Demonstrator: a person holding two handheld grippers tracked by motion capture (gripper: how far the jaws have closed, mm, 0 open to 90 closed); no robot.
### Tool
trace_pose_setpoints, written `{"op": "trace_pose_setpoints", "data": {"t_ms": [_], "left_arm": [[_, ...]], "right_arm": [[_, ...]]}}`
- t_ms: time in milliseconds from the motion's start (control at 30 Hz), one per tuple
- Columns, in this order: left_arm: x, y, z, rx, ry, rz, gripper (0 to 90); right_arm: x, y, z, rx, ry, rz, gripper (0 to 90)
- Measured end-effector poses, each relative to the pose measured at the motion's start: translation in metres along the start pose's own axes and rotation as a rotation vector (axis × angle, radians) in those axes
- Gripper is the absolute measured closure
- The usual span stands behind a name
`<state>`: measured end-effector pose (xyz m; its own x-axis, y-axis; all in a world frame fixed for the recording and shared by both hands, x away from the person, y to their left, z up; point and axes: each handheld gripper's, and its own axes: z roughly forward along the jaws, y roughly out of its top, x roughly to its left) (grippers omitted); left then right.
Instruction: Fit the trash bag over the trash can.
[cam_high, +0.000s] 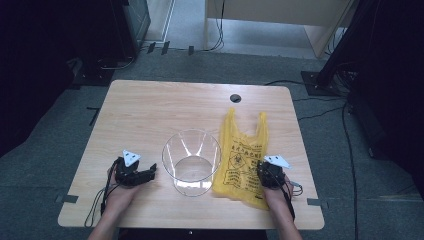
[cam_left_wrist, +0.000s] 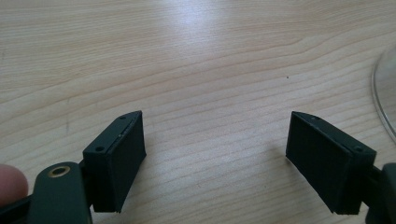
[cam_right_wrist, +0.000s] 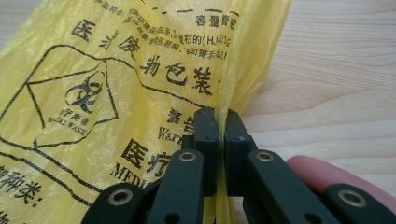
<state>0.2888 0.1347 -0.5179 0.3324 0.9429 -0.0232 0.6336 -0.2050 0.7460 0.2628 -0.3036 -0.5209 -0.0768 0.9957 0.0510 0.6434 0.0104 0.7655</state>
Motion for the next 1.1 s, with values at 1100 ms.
{"op": "trace_pose_setpoints", "data": {"t_ms": [1100], "left_arm": [[-0.002, 0.023, -0.035, -0.154, 0.017, -0.041, 18.9]], "right_arm": [[-0.011, 0.062, -0.068, -0.35, 0.116, 0.033, 90.0]]}}
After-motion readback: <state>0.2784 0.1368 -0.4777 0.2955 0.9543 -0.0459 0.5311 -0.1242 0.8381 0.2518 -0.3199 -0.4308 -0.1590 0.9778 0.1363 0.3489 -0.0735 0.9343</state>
